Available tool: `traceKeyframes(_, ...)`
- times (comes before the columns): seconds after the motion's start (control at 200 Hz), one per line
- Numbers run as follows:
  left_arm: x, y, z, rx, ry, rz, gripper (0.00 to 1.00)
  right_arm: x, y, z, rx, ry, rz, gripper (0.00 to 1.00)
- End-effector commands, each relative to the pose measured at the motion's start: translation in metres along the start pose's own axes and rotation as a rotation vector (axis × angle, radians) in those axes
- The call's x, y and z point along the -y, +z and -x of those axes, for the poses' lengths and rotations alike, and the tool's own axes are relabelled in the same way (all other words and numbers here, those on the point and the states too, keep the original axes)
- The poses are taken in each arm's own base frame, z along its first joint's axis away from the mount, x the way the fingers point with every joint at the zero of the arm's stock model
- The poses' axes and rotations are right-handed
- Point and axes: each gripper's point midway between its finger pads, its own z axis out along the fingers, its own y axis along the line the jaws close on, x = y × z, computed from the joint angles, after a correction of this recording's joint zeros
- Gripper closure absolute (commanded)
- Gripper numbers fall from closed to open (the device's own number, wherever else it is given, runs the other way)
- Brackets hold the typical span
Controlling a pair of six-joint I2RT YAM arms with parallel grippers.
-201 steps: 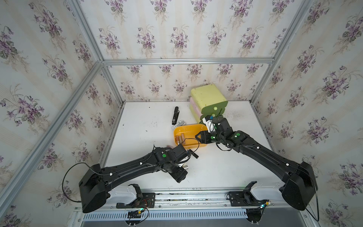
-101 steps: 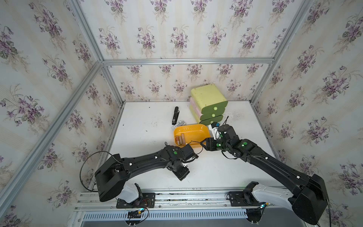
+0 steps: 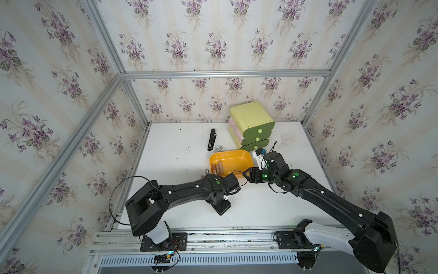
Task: Put the lipstick into the storage box
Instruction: Pick up the lipstick at the center of the board.
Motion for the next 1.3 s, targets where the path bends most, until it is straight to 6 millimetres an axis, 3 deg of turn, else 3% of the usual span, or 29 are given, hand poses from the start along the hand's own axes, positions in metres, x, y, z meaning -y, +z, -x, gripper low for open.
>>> traceKeyframes(0.0, -0.007, 0.004, -0.006, -0.027, -0.001, 0.029, 0.40, 0.003, 0.001, 0.000, 0.001, 0.009, -0.011, 0.38)
traceKeyframes(0.699, -0.005, 0.019, -0.019, -0.071, -0.021, 0.001, 0.55, 0.004, 0.001, 0.000, 0.014, 0.030, -0.009, 0.38)
traceKeyframes(0.744, -0.006, 0.020, -0.019, -0.069, -0.021, 0.007, 0.53, 0.004, 0.001, 0.000, 0.015, 0.030, -0.008, 0.38)
traceKeyframes(0.824, -0.010, 0.019, -0.019, -0.067, -0.024, 0.029, 0.41, 0.003, 0.000, 0.001, 0.016, 0.030, -0.007, 0.38)
traceKeyframes(0.969, -0.016, 0.016, -0.013, -0.052, -0.021, 0.069, 0.35, 0.002, 0.001, 0.001, 0.014, 0.029, -0.003, 0.38)
traceKeyframes(1.294, -0.018, 0.021, -0.011, -0.069, -0.017, 0.083, 0.36, 0.002, 0.001, 0.002, 0.015, 0.025, -0.003, 0.38)
